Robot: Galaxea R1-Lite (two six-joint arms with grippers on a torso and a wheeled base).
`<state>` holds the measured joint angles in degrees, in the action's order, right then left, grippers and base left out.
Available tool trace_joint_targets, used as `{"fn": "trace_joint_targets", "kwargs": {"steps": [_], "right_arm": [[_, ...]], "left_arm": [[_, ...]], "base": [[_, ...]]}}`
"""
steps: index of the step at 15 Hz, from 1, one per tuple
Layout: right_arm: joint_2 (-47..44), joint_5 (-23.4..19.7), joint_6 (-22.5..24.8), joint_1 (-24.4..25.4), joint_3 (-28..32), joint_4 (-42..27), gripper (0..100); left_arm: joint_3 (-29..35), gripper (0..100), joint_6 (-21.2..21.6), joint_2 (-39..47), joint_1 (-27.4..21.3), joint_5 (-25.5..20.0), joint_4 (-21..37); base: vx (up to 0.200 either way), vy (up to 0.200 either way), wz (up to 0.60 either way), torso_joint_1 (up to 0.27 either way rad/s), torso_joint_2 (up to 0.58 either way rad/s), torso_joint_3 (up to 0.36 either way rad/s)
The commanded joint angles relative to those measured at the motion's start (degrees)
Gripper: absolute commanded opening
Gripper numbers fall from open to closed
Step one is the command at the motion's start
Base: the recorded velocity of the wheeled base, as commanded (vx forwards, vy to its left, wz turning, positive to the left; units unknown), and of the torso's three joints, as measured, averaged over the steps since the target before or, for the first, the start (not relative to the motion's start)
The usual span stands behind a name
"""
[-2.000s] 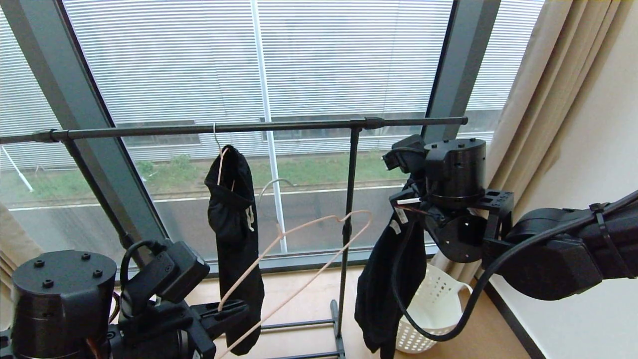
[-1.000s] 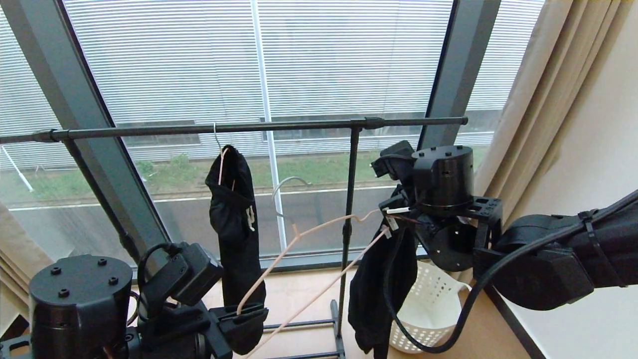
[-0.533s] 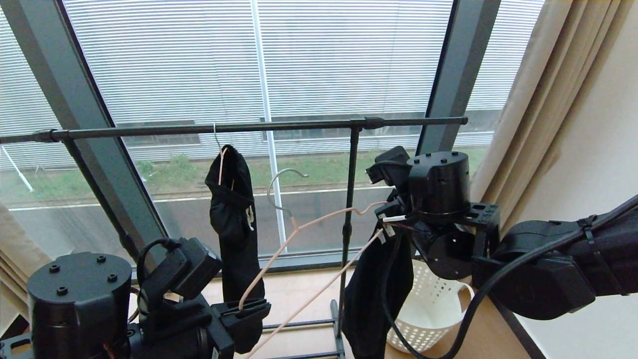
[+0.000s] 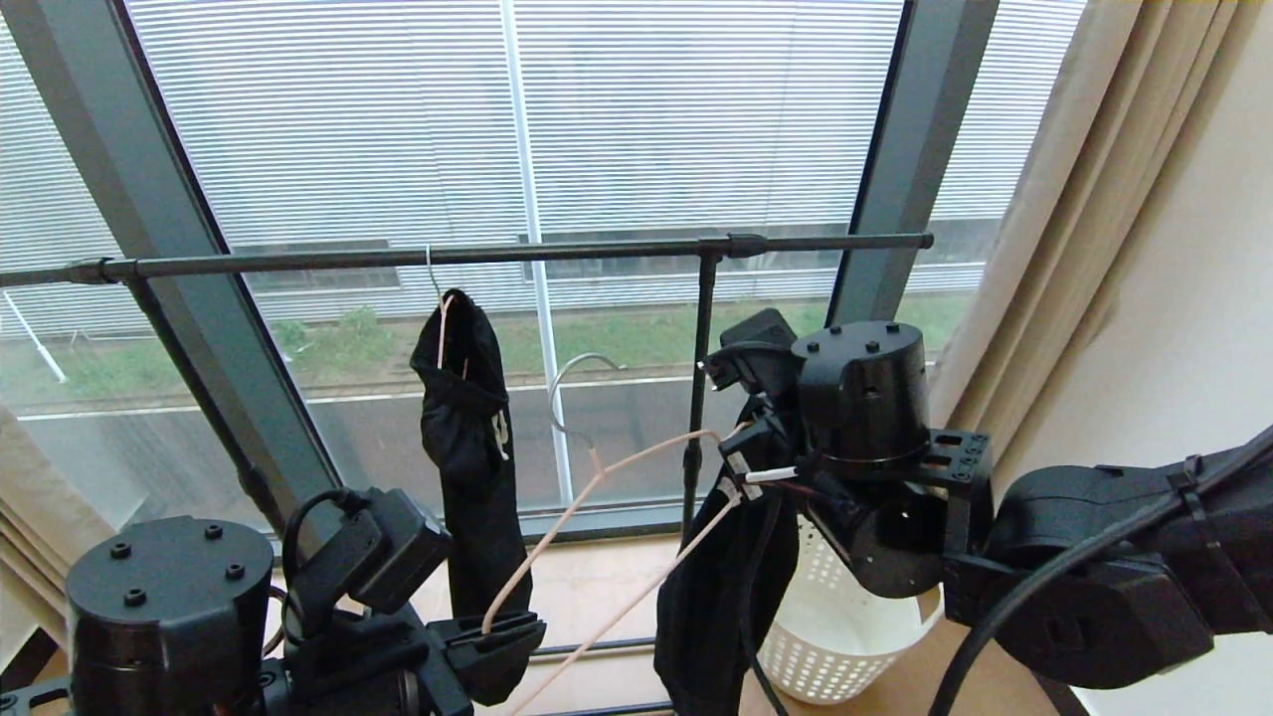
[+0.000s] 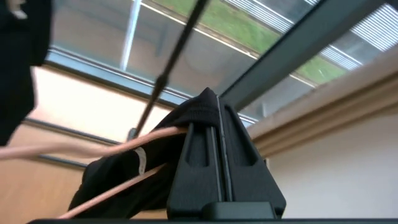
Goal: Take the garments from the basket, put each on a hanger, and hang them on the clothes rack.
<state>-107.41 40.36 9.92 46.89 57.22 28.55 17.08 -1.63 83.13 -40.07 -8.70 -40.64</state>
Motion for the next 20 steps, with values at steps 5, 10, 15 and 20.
{"fn": "trace_joint_targets", "kwargs": {"steps": [5, 10, 15, 20], "right_arm": [[3.0, 0.07, -0.08, 5.67, -2.55, 0.01, 0], [5.28, -0.02, -0.34, 9.72, -4.22, 0.01, 0], [5.99, 0.07, -2.45, 13.94, -4.66, 0.01, 0], [6.86, -0.02, -6.06, 18.42, -4.14, 0.1, 0]], "left_arm": [[-0.03, 0, -0.04, 0.28, -0.1, 0.0, -0.05], [-0.03, 0, -0.12, 0.54, -0.1, 0.0, -0.05], [-0.03, 0, -0.12, 0.46, -0.1, 0.0, -0.05], [-0.03, 0, -0.12, 0.54, -0.1, 0.0, -0.05]], "base": [[0.0, 0.0, 0.0, 0.0, 0.0, 0.0], [0.0, 0.0, 0.0, 0.0, 0.0, 0.0], [0.0, 0.0, 0.0, 0.0, 0.0, 0.0], [0.0, 0.0, 0.0, 0.0, 0.0, 0.0]]}}
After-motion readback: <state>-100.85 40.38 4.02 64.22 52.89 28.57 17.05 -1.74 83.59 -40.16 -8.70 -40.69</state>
